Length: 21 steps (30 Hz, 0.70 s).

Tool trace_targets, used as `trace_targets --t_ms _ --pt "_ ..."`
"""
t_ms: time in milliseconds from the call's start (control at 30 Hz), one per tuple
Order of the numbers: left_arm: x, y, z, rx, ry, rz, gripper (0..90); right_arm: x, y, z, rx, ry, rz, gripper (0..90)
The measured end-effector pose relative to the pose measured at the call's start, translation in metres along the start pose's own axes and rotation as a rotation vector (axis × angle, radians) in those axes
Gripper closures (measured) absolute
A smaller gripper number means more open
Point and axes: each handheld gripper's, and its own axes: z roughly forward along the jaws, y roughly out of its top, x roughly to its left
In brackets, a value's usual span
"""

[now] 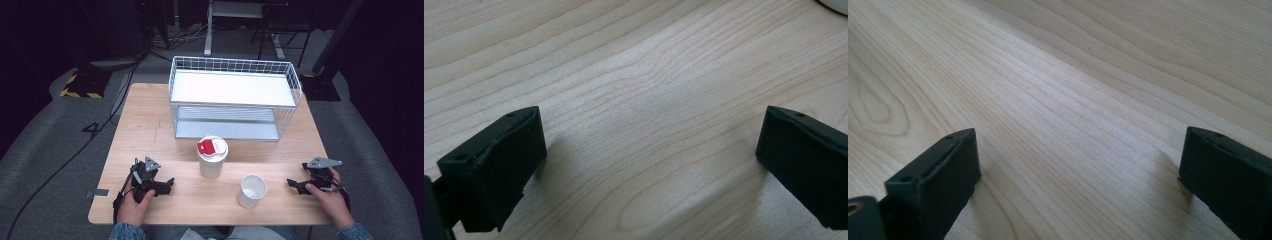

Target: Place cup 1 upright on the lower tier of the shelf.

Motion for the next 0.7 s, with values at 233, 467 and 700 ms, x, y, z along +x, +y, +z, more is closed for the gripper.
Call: trace_targets --t_ms 233,467,700 --pt "0.0003 0.0003 0.0002 0.002 0.000 0.001 0.1 0.0003 0.0005 0.0010 0.007 0.006 -0.007 0.0" --pt "0.0004 0.0011 0.0008 0.001 0.000 -0.001 0.1 -0.0008 0.0019 0.0025 0.007 0.007 -0.010 0.0" --pt "0.0005 0.0014 0.0009 0.004 -0.001 -0.001 0.1 -0.0008 0.0021 0.0023 0.009 0.006 -0.010 0.0"
